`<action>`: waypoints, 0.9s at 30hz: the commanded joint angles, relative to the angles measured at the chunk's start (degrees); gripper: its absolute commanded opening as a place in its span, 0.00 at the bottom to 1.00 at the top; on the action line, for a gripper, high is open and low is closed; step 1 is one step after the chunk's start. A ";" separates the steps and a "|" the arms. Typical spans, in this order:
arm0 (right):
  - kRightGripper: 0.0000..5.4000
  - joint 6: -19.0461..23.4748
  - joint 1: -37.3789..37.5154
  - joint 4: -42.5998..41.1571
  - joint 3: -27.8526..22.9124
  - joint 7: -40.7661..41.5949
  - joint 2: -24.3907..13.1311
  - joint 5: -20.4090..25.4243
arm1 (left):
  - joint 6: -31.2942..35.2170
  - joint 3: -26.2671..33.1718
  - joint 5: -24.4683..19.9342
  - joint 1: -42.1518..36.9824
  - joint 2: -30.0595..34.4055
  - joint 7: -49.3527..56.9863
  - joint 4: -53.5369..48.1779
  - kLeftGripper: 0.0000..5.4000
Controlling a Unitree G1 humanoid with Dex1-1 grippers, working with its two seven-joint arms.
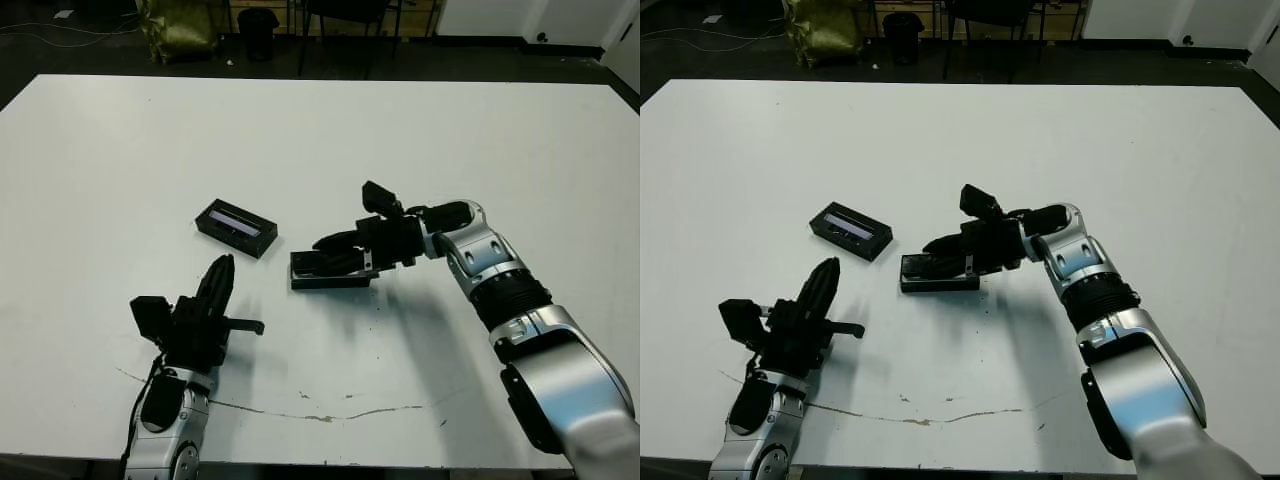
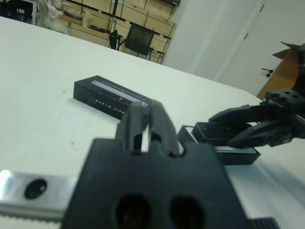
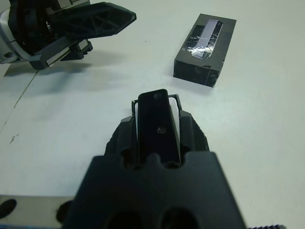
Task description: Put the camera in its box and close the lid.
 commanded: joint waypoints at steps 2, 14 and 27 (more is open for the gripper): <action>0.15 -0.52 1.30 1.23 -0.16 0.09 -1.25 -0.78 | 1.12 -0.10 0.75 0.53 0.53 0.53 0.06 0.00; 0.15 -0.66 1.18 0.15 0.82 0.07 -2.32 -2.26 | 0.88 -0.01 1.07 0.62 0.04 1.04 0.03 0.00; 0.15 -2.13 1.17 1.50 2.82 -0.08 -0.31 -3.76 | 1.47 -0.28 1.17 0.80 0.43 1.02 -0.58 0.00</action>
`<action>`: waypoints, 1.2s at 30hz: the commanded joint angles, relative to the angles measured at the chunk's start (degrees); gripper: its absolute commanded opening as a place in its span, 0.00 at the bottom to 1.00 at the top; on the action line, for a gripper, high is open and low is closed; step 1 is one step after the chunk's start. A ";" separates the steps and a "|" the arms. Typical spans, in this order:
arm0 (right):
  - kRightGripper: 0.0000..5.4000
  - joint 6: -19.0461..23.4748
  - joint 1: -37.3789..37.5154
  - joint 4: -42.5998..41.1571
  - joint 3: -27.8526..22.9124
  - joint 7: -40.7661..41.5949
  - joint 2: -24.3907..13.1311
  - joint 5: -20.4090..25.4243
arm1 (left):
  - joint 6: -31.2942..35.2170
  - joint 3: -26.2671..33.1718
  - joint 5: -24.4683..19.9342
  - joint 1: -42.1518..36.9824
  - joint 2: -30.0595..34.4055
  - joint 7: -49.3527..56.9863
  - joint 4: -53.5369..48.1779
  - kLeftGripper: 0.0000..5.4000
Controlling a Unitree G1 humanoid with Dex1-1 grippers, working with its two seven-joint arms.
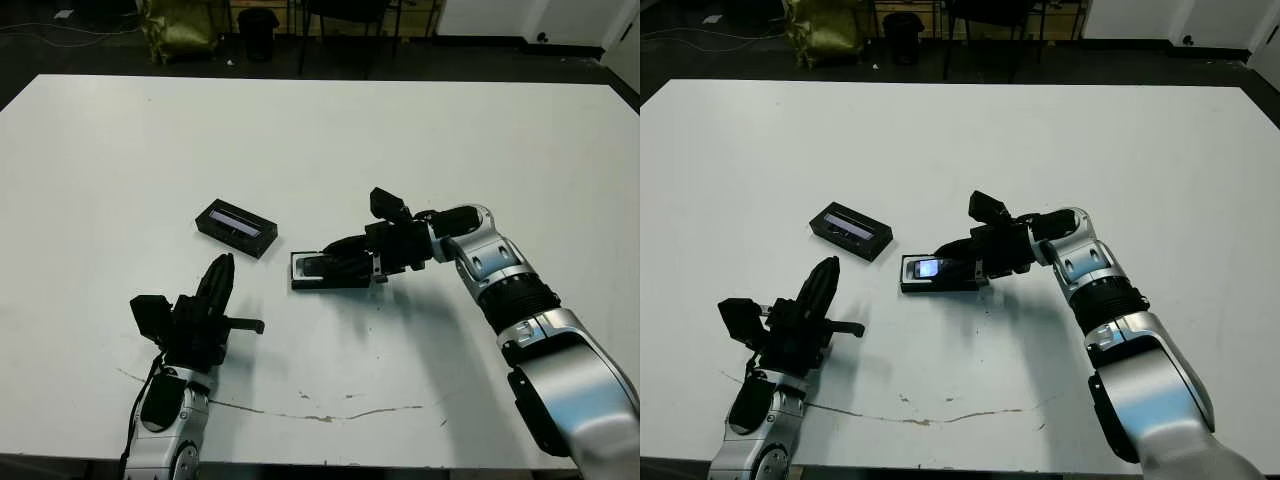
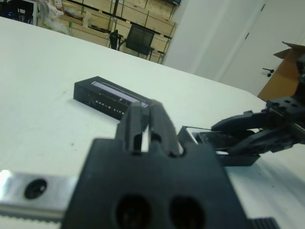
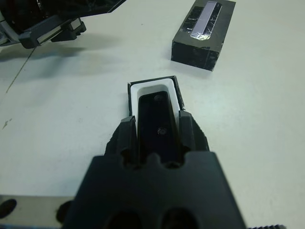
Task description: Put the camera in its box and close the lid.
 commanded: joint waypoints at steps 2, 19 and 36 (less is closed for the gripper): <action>0.15 -1.85 0.58 1.62 2.01 -0.08 1.44 -1.97 | -0.15 -0.10 1.20 0.58 0.50 0.37 0.74 0.00; 0.15 -13.68 -0.04 8.88 4.77 -2.26 6.22 -5.02 | 0.29 -0.10 1.24 0.83 0.25 0.41 0.53 0.00; 0.67 -15.57 -4.53 12.77 6.94 4.05 3.37 -8.05 | -0.22 -0.05 0.69 0.75 0.12 0.22 1.18 0.00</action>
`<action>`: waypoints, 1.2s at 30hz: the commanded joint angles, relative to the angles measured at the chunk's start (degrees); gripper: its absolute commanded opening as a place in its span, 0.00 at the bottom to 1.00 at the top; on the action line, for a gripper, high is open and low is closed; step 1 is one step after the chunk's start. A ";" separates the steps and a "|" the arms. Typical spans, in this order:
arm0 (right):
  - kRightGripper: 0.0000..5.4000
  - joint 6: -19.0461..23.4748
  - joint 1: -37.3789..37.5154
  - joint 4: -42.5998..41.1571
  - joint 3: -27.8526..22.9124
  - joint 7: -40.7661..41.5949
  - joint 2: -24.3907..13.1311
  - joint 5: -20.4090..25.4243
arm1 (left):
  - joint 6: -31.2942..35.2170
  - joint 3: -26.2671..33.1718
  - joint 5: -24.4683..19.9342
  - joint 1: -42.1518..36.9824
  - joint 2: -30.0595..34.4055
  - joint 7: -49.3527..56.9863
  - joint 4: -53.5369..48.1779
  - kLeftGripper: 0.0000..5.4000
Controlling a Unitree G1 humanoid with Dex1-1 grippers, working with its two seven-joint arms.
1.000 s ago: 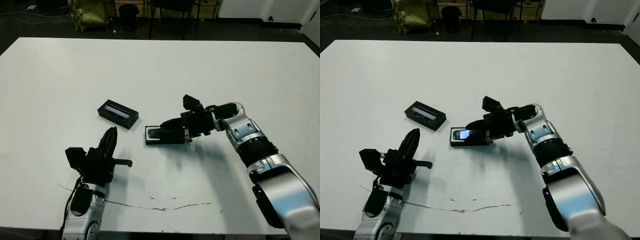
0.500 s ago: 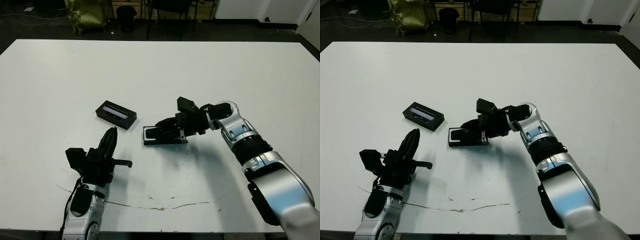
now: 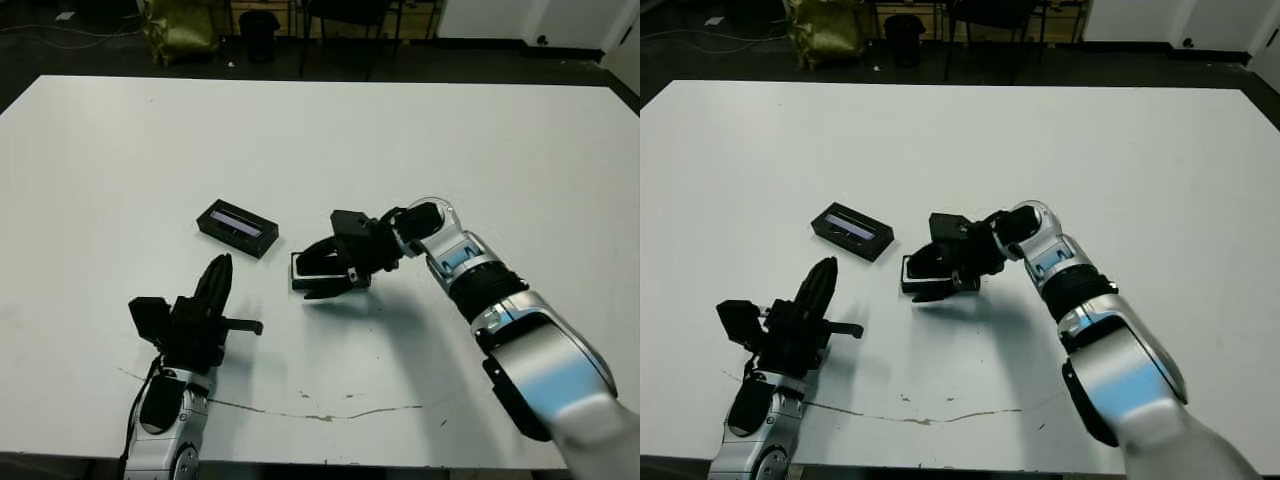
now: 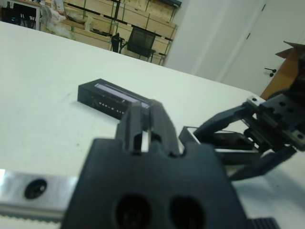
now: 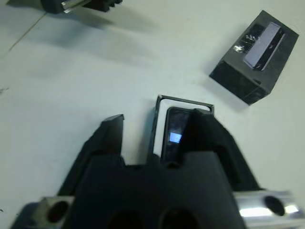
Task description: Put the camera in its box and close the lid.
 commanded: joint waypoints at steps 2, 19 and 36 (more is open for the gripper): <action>0.75 1.20 1.49 1.72 0.73 0.87 -1.13 -2.10 | 1.21 -0.07 0.25 0.48 0.27 0.47 0.20 0.00; 1.00 6.27 5.22 -9.35 -6.41 1.08 -6.79 3.69 | 1.22 -0.01 -0.22 0.67 0.21 0.27 0.17 0.00; 1.00 43.12 21.71 -54.88 -27.33 -13.90 -18.73 27.24 | 2.32 -0.26 -0.29 0.73 -0.23 1.04 -1.07 0.00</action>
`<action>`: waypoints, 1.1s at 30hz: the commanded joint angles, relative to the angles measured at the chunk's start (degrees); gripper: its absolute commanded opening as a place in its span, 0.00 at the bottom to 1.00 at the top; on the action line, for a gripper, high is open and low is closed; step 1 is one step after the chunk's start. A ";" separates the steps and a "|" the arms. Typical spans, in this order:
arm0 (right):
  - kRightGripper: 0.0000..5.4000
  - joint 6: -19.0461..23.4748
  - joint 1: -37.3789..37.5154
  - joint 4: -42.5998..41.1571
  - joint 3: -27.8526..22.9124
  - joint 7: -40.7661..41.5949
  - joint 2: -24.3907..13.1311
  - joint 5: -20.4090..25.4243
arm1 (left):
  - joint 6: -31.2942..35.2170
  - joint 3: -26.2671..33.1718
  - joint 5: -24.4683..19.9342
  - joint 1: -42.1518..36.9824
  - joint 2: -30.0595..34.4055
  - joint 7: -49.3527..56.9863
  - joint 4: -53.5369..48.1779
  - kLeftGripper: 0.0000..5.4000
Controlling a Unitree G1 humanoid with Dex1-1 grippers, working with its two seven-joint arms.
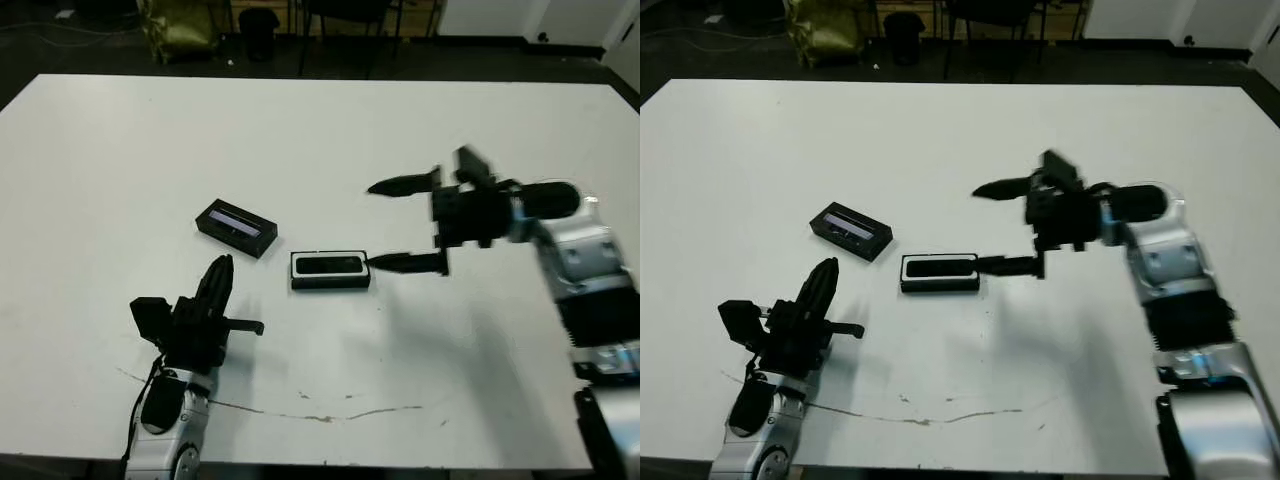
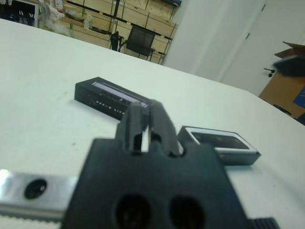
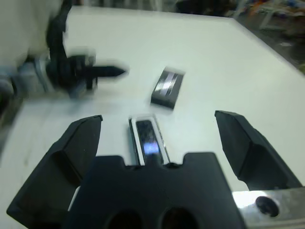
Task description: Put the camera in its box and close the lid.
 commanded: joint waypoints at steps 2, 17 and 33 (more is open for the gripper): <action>1.00 5.80 7.83 -11.98 -6.90 -15.34 2.54 3.61 | 1.58 -0.30 0.61 0.66 0.21 1.00 -0.30 0.00; 0.47 -14.17 36.42 -29.97 -3.87 -43.17 13.19 -6.26 | 0.07 5.77 3.19 -11.09 12.64 -4.98 1.49 0.00; 0.00 -26.55 41.24 -23.37 0.79 -42.70 13.64 -8.94 | 12.31 -13.96 19.40 -69.66 36.71 -41.08 35.28 0.00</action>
